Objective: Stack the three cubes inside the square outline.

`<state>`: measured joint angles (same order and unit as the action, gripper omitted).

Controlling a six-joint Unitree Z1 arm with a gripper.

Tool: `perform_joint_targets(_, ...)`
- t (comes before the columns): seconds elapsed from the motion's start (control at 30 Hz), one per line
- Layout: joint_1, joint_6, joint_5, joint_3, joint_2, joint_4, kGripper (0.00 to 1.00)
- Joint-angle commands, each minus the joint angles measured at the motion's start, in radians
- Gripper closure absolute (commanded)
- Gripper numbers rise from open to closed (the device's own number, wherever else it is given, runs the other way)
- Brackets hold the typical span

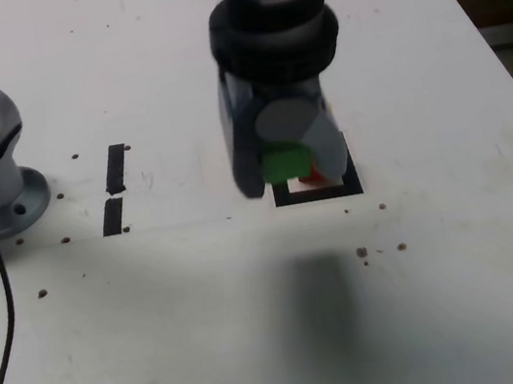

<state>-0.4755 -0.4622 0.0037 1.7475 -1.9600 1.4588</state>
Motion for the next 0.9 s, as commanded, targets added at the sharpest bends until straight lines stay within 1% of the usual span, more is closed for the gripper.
perform_joint_targets(0.0, 0.033, 0.048, -0.002, 0.0, 0.011, -0.001, 0.81)
perform_joint_targets(0.27, 0.181, 0.251, -0.026, -0.016, 0.016, -0.005, 0.81)
perform_joint_targets(0.47, 0.251, 0.348, -0.037, -0.037, 0.008, -0.02, 0.81)
perform_joint_targets(0.63, 0.273, 0.387, -0.04, -0.029, -0.009, -0.029, 0.81)
perform_joint_targets(0.87, 0.286, 0.406, -0.042, -0.004, -0.05, -0.038, 0.81)
